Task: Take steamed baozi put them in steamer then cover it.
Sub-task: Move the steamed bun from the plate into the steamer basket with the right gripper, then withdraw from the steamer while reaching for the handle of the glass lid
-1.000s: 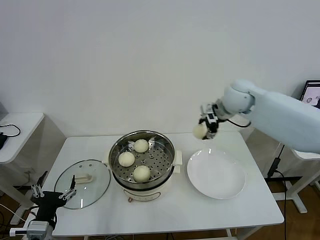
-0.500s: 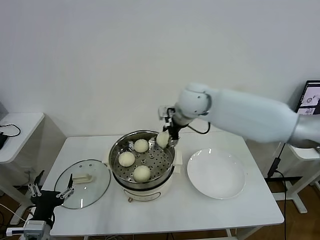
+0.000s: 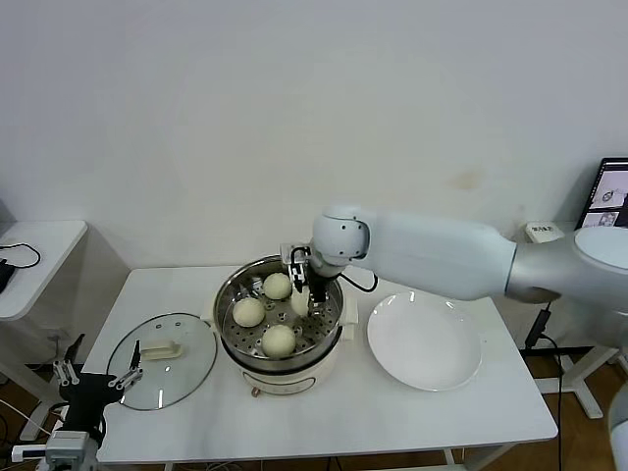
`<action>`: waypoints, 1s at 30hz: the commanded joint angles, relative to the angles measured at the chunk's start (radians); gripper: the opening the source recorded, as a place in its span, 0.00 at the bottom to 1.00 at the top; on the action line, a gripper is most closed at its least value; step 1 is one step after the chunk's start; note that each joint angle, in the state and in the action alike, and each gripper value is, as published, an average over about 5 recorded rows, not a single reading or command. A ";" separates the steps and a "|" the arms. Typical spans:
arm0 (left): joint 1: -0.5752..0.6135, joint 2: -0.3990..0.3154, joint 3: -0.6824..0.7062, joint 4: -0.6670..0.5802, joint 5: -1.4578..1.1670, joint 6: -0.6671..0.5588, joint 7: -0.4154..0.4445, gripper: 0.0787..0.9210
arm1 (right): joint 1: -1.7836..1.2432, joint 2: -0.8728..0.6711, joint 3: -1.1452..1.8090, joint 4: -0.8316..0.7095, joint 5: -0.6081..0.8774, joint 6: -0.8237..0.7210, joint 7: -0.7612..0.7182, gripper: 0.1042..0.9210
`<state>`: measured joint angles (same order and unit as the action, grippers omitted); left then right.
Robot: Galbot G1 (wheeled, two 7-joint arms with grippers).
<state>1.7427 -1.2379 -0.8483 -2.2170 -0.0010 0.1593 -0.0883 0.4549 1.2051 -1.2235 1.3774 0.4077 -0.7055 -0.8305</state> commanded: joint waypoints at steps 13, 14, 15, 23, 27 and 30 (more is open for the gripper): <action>-0.003 -0.001 0.000 0.000 0.001 0.001 0.000 0.88 | -0.061 0.024 0.012 -0.030 -0.049 -0.022 0.022 0.72; -0.004 -0.001 0.000 0.001 0.001 0.001 0.000 0.88 | -0.060 0.022 0.017 -0.028 -0.047 -0.022 0.022 0.74; -0.004 -0.001 0.000 0.001 0.001 0.001 0.000 0.88 | -0.057 0.019 0.023 -0.025 -0.045 -0.022 0.021 0.77; -0.008 0.002 -0.003 -0.001 0.000 0.001 0.000 0.88 | 0.002 -0.061 0.077 0.066 -0.007 -0.021 0.007 0.88; -0.010 0.003 -0.004 -0.005 -0.001 0.002 0.000 0.88 | 0.013 -0.150 0.127 0.184 0.025 -0.020 0.068 0.88; -0.012 0.003 -0.003 -0.007 -0.002 0.000 0.000 0.88 | -0.015 -0.240 0.163 0.285 0.099 -0.008 0.228 0.88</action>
<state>1.7321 -1.2351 -0.8521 -2.2215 -0.0016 0.1604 -0.0884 0.4430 1.1346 -1.1410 1.4550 0.4095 -0.7236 -0.7917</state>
